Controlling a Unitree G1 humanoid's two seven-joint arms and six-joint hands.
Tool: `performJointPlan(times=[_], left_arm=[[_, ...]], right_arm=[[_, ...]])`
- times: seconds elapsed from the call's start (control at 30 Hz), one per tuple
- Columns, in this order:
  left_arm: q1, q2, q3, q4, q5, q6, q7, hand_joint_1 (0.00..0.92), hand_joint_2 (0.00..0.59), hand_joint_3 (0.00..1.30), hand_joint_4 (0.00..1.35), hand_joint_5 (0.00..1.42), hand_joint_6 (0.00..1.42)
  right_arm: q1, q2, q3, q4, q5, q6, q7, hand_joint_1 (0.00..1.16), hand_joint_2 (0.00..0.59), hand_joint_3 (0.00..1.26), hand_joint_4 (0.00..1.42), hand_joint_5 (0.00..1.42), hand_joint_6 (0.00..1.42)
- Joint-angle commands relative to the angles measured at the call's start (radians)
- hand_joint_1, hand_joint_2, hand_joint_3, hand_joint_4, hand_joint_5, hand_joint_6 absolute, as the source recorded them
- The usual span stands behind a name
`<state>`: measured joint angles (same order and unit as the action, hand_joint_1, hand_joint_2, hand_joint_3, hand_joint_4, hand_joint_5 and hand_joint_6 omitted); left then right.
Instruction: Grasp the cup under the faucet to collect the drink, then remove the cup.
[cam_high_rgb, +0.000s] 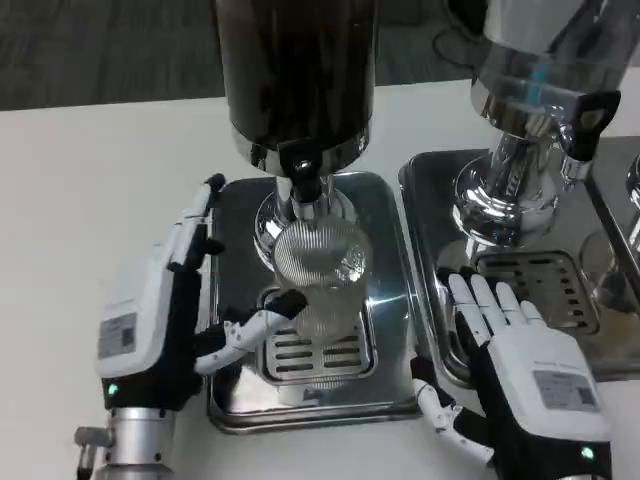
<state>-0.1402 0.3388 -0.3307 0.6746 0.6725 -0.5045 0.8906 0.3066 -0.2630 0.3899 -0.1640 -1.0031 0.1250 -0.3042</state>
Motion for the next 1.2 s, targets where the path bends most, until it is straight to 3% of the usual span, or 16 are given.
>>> performJointPlan(times=[0.03, 0.17, 0.23, 0.33, 0.47, 0.6, 0.73, 0.83, 0.9, 0.97, 1.07, 1.2], left_arm=[[0.067, 0.043, 0.037, -0.076, -0.006, 0.022, -0.053, 0.000, 0.001, 0.04, 0.03, 0.30, 0.26], [0.155, 0.101, 0.073, -0.165, 0.021, 0.068, -0.088, 0.000, 0.004, 0.00, 0.00, 0.11, 0.06], [0.179, 0.119, 0.074, -0.186, 0.037, 0.092, -0.112, 0.000, 0.016, 0.00, 0.00, 0.01, 0.00], [0.186, 0.151, 0.059, -0.183, 0.050, 0.110, -0.187, 0.000, 0.036, 0.00, 0.00, 0.00, 0.00], [0.199, 0.158, 0.071, -0.170, 0.042, 0.106, -0.225, 0.000, 0.049, 0.00, 0.00, 0.00, 0.00], [0.210, 0.165, 0.102, -0.187, -0.008, 0.023, -0.218, 0.000, 0.054, 0.00, 0.00, 0.00, 0.00], [0.213, 0.172, 0.169, -0.237, -0.159, -0.135, -0.292, 0.000, 0.068, 0.00, 0.00, 0.00, 0.00], [0.185, 0.197, 0.203, -0.279, -0.426, -0.265, -0.524, 0.000, 0.074, 0.00, 0.00, 0.00, 0.00], [0.168, 0.216, 0.208, -0.311, -0.608, -0.304, -0.697, 0.000, 0.077, 0.00, 0.00, 0.00, 0.00], [0.156, 0.224, 0.211, -0.338, -0.768, -0.302, -0.863, 0.000, 0.078, 0.00, 0.00, 0.01, 0.00], [0.133, 0.225, 0.212, -0.385, -1.029, -0.221, -1.165, 0.000, 0.078, 0.00, 0.00, 0.03, 0.03], [0.116, 0.213, 0.240, -0.429, -1.154, -0.132, -1.361, 0.000, 0.081, 0.00, 0.00, 0.03, 0.03]], right_arm=[[-0.017, -0.003, 0.007, 0.008, -0.050, 0.023, -0.011, 0.34, 0.434, 0.01, 0.00, 0.00, 0.00], [-0.035, -0.016, 0.032, 0.024, -0.115, 0.038, -0.013, 0.35, 0.431, 0.00, 0.00, 0.00, 0.00], [-0.040, -0.005, 0.048, 0.028, -0.168, 0.081, 0.007, 0.31, 0.409, 0.00, 0.00, 0.00, 0.00], [-0.056, 0.001, 0.056, 0.042, -0.171, 0.113, 0.044, 0.23, 0.381, 0.00, 0.00, 0.00, 0.00], [-0.052, -0.019, 0.060, 0.040, -0.155, 0.083, 0.005, 0.20, 0.369, 0.00, 0.00, 0.00, 0.00], [-0.055, -0.023, 0.055, 0.043, -0.134, 0.068, -0.006, 0.20, 0.369, 0.00, 0.00, 0.00, 0.00], [-0.056, -0.026, 0.040, 0.041, -0.108, 0.063, -0.002, 0.19, 0.374, 0.00, 0.00, 0.00, 0.00], [-0.061, -0.028, 0.040, 0.046, -0.100, 0.060, -0.003, 0.19, 0.376, 0.00, 0.00, 0.00, 0.00], [-0.060, -0.025, 0.042, 0.044, -0.102, 0.063, -0.004, 0.19, 0.377, 0.00, 0.00, 0.00, 0.00], [-0.062, -0.019, 0.042, 0.047, -0.091, 0.066, 0.013, 0.19, 0.378, 0.00, 0.00, 0.00, 0.00], [-0.063, -0.016, 0.041, 0.047, -0.083, 0.069, 0.025, 0.20, 0.392, 0.00, 0.00, 0.00, 0.00], [-0.059, -0.007, 0.037, 0.043, -0.078, 0.074, 0.014, 0.20, 0.392, 0.00, 0.00, 0.00, 0.00]])
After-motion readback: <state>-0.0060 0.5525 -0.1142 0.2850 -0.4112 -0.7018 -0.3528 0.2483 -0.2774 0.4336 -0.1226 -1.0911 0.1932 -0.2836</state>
